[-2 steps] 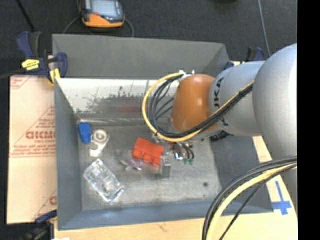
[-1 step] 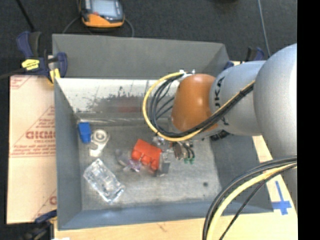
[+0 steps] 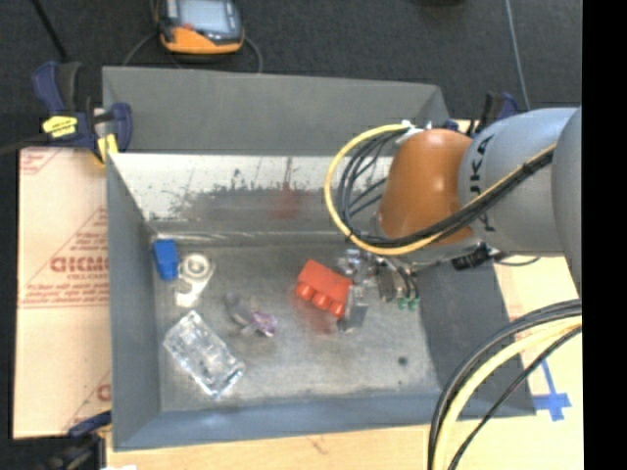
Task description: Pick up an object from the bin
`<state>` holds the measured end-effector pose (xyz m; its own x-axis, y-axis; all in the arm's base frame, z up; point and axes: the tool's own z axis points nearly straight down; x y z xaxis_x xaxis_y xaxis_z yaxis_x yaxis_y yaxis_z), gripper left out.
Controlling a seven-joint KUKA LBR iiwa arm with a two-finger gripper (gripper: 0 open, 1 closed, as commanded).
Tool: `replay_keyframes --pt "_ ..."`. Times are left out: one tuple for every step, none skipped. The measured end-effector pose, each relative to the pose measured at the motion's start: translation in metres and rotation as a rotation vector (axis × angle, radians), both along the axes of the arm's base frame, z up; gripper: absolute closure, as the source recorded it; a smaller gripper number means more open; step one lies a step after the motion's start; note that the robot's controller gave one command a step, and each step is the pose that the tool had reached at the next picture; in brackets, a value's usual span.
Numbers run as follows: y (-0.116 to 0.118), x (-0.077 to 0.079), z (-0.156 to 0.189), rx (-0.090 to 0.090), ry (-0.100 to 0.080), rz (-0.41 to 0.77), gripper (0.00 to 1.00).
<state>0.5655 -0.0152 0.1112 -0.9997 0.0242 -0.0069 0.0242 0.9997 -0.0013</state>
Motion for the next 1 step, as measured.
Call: replay_keyframes --pt "-0.0043 0.0013 0.1155 0.001 -0.005 -0.029 1.0"
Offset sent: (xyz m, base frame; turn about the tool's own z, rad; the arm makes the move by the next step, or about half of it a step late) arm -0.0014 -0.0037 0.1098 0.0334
